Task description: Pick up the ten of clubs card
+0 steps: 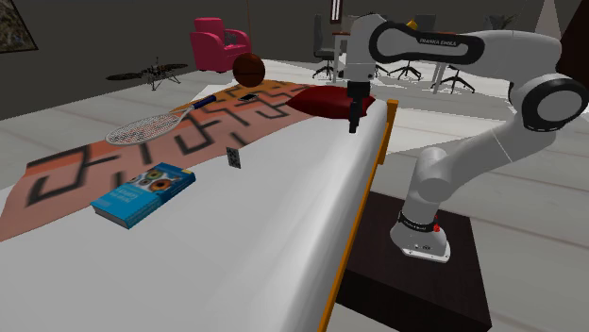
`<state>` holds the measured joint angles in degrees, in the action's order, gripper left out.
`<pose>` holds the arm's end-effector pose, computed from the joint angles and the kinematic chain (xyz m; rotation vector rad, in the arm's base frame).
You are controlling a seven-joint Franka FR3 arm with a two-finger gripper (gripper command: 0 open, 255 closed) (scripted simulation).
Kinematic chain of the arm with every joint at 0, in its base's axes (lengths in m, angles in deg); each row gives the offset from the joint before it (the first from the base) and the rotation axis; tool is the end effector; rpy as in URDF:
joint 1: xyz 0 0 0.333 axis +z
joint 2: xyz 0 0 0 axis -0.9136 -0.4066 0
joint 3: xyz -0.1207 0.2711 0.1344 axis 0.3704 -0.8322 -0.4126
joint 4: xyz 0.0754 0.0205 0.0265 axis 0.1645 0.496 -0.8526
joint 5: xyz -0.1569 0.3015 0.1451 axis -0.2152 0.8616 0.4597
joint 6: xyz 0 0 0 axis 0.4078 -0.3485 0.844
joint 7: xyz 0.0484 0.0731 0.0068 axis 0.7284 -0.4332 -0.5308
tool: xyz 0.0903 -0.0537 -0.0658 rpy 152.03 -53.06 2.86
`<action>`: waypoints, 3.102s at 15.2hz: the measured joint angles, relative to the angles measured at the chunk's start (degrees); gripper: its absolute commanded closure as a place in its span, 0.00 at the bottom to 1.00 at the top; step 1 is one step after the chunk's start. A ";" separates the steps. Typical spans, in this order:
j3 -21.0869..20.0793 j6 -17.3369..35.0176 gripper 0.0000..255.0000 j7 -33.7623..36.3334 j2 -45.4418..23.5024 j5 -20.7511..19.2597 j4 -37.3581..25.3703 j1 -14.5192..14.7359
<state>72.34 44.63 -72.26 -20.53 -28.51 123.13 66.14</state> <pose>0.2639 -0.0049 0.5913 -2.9941 -0.1430 0.0779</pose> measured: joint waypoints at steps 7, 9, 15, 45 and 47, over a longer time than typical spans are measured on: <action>-4.71 -3.00 0.00 13.65 -10.58 7.77 -8.05 -0.43; -6.08 -4.03 0.00 19.06 -14.70 10.70 -11.34 -0.63; -8.90 -5.61 0.00 34.73 -28.18 18.89 -22.08 -1.09; -9.49 2.29 0.00 82.05 -79.87 46.33 -61.94 -1.54; -9.48 2.51 1.00 81.83 -80.12 46.31 -61.89 -1.49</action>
<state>62.86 47.13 9.57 -100.65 17.80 61.24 64.66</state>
